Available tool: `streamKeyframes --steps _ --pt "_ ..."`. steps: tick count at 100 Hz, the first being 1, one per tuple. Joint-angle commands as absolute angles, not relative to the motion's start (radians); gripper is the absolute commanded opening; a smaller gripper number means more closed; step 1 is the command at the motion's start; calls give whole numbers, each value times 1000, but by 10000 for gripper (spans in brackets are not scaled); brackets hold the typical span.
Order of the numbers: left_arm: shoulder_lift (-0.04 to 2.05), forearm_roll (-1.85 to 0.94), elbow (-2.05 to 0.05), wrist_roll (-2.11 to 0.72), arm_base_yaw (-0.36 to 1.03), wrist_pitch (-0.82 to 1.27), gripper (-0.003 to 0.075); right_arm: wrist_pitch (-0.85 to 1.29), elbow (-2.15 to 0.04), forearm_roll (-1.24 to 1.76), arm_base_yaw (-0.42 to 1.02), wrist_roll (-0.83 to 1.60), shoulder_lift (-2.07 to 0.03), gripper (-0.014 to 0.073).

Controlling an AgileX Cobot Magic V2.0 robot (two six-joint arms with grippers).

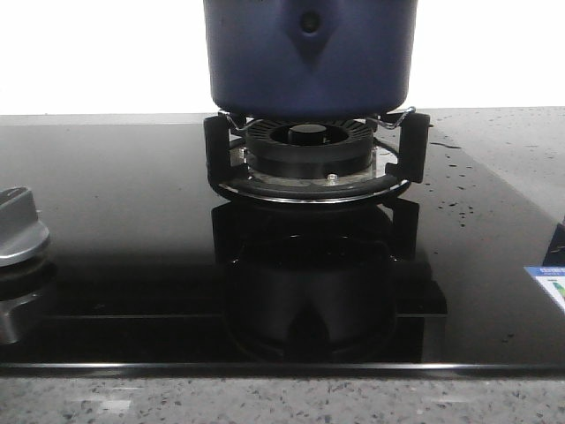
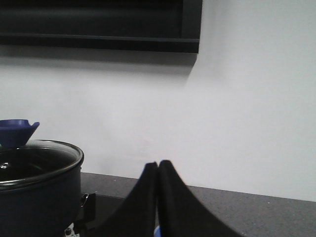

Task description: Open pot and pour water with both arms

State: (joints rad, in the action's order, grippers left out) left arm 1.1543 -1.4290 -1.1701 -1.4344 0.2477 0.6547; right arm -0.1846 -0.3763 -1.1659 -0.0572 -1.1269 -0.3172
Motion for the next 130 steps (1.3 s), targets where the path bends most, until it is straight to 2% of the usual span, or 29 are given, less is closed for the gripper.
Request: streamKeyframes --steps 1,15,26,29,40,66,130 --pt "1008 -1464 -1073 -1404 201 579 -20 -200 -402 -1213 -40 -1179 -324 -67" --pt "801 -1464 -837 -1404 161 464 -20 -261 -402 -1493 9 -1446 -324 -67" --pt "650 -1464 -675 -1404 161 418 -20 -465 -402 -1876 23 -1783 -324 -63" --pt "615 -1464 -640 -1404 161 412 -20 -529 -396 -1880 19 -1843 -324 -64" --pt "491 -1464 -515 -1404 161 381 -20 -708 -388 -1880 20 -1850 -320 -63" --pt "272 -1470 -338 -1404 160 245 -20 -705 -390 -1880 20 -1850 -306 -64" --pt "242 -1470 -311 -1404 160 249 -20 -705 -390 -1880 20 -1850 -306 -64"
